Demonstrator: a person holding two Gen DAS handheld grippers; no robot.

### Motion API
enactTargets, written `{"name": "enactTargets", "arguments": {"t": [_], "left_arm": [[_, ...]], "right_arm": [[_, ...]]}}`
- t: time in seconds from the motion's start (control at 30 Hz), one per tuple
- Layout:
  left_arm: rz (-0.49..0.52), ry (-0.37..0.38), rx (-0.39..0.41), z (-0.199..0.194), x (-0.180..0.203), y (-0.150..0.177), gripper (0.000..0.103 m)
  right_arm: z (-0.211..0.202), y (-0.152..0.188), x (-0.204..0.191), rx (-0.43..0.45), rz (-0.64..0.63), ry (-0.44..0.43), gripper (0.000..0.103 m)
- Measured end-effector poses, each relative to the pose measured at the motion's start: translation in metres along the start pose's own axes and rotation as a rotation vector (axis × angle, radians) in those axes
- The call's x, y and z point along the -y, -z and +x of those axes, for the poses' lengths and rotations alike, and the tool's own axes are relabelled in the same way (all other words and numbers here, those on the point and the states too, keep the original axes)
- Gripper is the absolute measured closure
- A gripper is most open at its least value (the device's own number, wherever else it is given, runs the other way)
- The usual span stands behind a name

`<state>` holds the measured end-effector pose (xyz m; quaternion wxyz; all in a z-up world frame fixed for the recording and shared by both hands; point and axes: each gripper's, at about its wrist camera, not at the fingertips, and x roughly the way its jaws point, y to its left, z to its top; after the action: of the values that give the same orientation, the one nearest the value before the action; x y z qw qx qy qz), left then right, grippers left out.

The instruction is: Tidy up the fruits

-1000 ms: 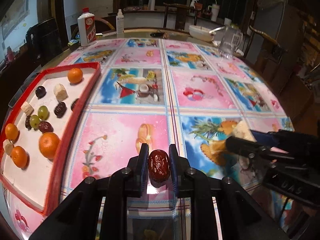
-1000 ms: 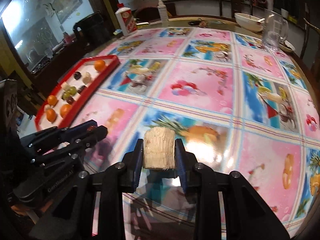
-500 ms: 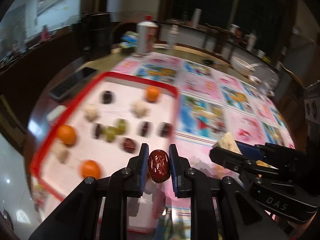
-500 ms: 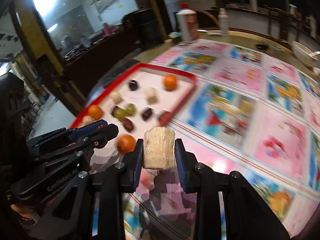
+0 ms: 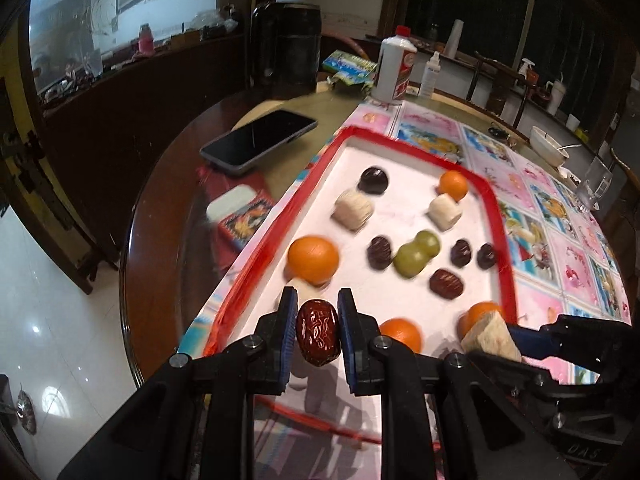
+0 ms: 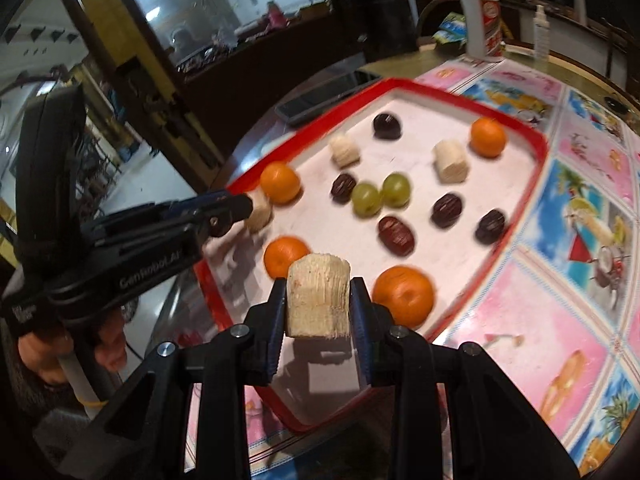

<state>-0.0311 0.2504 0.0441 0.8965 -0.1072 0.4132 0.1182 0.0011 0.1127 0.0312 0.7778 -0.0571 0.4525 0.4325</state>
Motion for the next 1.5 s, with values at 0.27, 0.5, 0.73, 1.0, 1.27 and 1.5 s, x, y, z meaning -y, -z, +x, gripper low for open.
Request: {"name": "enactTargets", "arguments": {"t": [0.27, 0.5, 0.73, 1.0, 1.27, 1.5], "left_arm": [[0.026, -0.007, -0.014, 0.01, -0.004, 0.008, 0.084], [0.039, -0.008, -0.033, 0.016, -0.003, 0.011, 0.077], [0.016, -0.007, -0.003, 0.01, -0.004, 0.014, 0.05], [-0.002, 0.022, 0.05, -0.005, -0.01, 0.015, 0.031], [0.013, -0.023, 0.077, -0.026, 0.0, 0.025, 0.031], [-0.035, -0.148, 0.101, -0.059, 0.022, 0.06, 0.024]], "right_arm": [[0.012, 0.004, -0.006, -0.025, -0.058, 0.062, 0.07], [0.015, 0.003, -0.009, -0.033, -0.083, 0.097, 0.07], [0.014, 0.005, -0.012, -0.039, -0.089, 0.12, 0.06], [-0.004, 0.008, -0.01, -0.014, -0.043, 0.141, 0.055], [-0.04, 0.02, -0.025, 0.048, 0.006, 0.206, 0.032], [-0.077, 0.051, -0.048, 0.082, -0.059, 0.324, 0.021]]}}
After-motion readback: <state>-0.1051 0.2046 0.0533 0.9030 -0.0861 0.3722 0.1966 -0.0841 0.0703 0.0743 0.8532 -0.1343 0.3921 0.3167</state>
